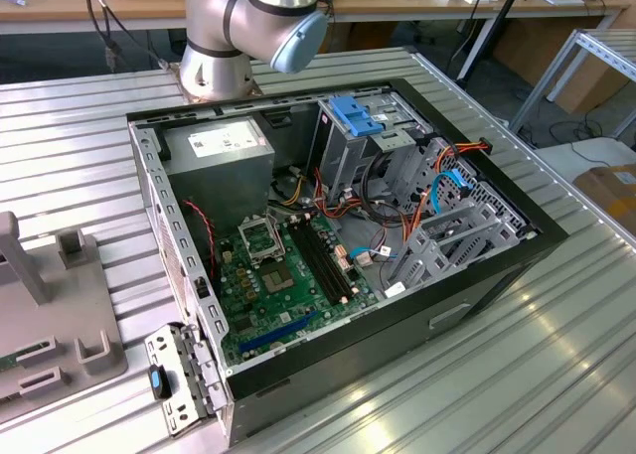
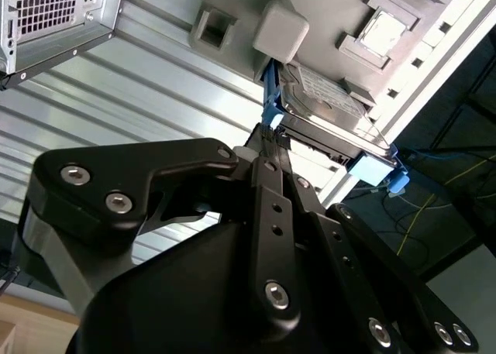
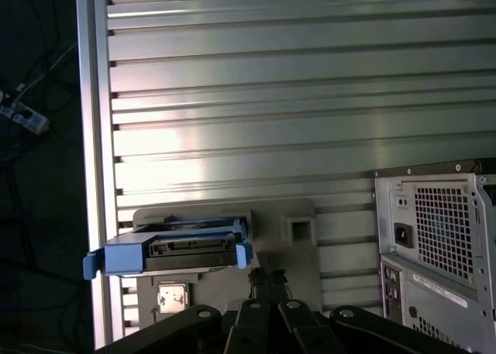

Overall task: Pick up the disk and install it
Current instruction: 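Reach for the disk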

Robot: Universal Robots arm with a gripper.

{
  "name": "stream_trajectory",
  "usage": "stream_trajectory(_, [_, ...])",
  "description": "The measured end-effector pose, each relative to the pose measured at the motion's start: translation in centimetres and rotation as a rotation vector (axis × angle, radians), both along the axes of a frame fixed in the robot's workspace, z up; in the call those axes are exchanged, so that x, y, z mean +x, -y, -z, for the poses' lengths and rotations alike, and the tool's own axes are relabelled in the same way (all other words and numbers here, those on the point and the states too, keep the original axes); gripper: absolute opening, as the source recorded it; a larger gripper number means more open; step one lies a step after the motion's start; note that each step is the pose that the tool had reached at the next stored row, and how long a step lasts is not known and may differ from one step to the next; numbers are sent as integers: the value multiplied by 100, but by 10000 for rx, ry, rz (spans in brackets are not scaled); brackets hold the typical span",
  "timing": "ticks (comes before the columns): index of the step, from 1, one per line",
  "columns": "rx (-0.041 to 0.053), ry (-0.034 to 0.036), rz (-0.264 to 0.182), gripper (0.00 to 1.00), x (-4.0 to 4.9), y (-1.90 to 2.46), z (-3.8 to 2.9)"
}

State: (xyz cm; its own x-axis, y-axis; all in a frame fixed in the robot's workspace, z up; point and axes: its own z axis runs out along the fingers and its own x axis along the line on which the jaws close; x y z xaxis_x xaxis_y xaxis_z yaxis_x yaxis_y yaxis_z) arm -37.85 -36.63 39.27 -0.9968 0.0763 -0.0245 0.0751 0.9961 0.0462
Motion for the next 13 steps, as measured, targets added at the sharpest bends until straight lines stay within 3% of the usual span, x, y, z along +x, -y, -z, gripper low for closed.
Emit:
stream_trajectory(6, [1,0,2,11,-15,0,0])
stream_trajectory(13, [46,-1,0,11,-174,0,0])
